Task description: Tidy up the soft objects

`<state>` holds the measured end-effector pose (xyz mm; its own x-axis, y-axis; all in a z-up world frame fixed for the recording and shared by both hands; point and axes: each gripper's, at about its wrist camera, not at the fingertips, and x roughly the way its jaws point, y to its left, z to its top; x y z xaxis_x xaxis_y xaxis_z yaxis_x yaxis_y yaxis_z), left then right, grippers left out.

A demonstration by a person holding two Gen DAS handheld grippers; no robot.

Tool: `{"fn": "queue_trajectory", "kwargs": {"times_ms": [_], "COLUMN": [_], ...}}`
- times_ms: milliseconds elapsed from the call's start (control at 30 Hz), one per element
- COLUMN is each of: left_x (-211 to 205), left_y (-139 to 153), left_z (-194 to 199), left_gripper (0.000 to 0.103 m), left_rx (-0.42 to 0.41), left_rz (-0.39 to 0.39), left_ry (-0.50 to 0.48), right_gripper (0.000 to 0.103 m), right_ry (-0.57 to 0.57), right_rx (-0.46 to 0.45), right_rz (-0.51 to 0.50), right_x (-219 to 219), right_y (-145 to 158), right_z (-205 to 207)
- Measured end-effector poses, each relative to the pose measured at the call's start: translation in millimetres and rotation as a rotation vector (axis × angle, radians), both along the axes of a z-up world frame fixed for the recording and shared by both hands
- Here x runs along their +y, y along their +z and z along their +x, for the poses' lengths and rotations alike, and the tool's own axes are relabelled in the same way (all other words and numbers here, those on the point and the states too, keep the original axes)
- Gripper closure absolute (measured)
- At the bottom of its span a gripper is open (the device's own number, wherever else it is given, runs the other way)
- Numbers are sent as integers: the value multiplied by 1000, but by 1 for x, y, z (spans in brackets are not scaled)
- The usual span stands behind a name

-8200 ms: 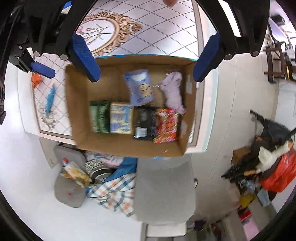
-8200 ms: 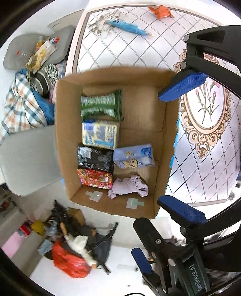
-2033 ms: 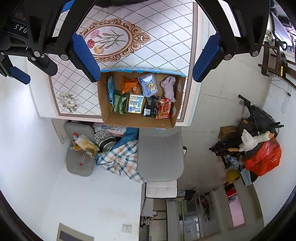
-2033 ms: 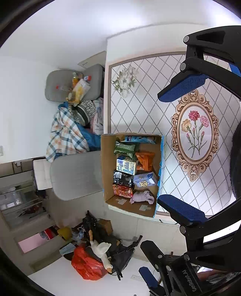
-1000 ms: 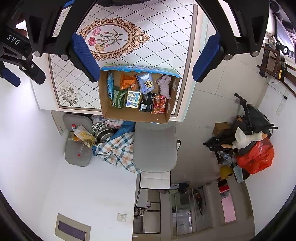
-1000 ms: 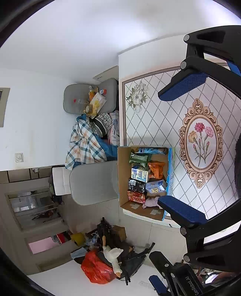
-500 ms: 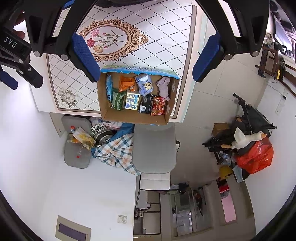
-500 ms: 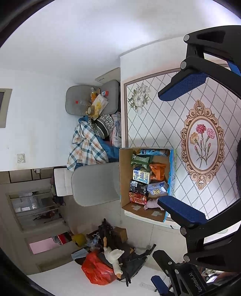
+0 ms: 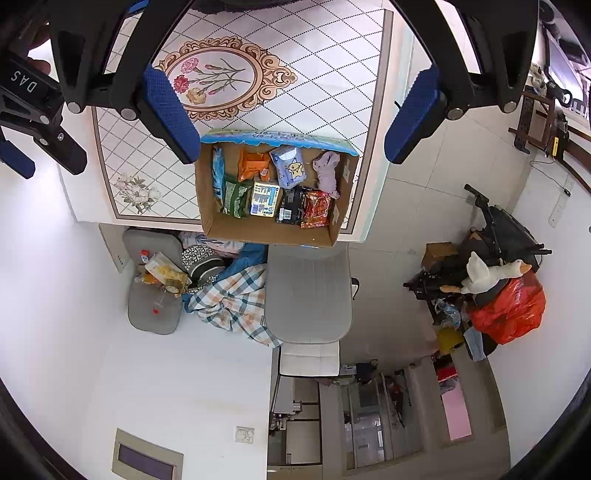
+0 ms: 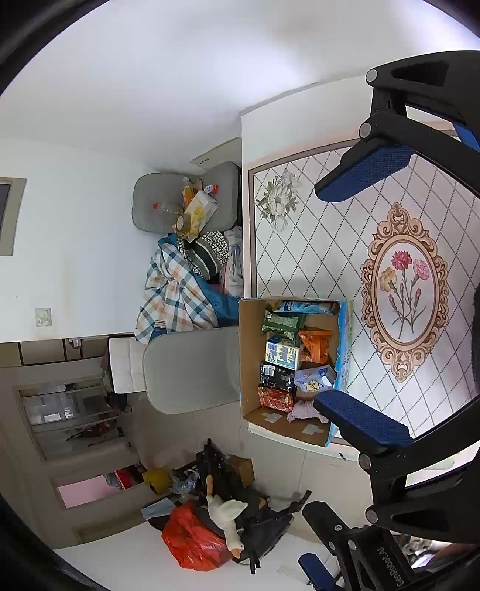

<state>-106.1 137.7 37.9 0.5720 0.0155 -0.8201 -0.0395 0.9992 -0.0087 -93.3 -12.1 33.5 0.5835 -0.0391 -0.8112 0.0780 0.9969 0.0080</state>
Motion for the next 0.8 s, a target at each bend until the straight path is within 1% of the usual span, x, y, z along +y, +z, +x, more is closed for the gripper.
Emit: {"fn": "queue_trajectory", "kwargs": {"times_ms": [433,800], "left_x": [-3,-3], "left_y": [2,3], "left_z": [0,1], "left_gripper": [1,1], "left_rx": [-9,-2], "left_rz": [1,5], "left_ry": [-12,-19], "right_gripper": [0,0], "right_ry": [-17,-34], "right_rx": [-2,-5], "right_rz": [0,-12], "right_x": [-3,-4], "right_y": [1,0], "right_z": [-2,-3]}}
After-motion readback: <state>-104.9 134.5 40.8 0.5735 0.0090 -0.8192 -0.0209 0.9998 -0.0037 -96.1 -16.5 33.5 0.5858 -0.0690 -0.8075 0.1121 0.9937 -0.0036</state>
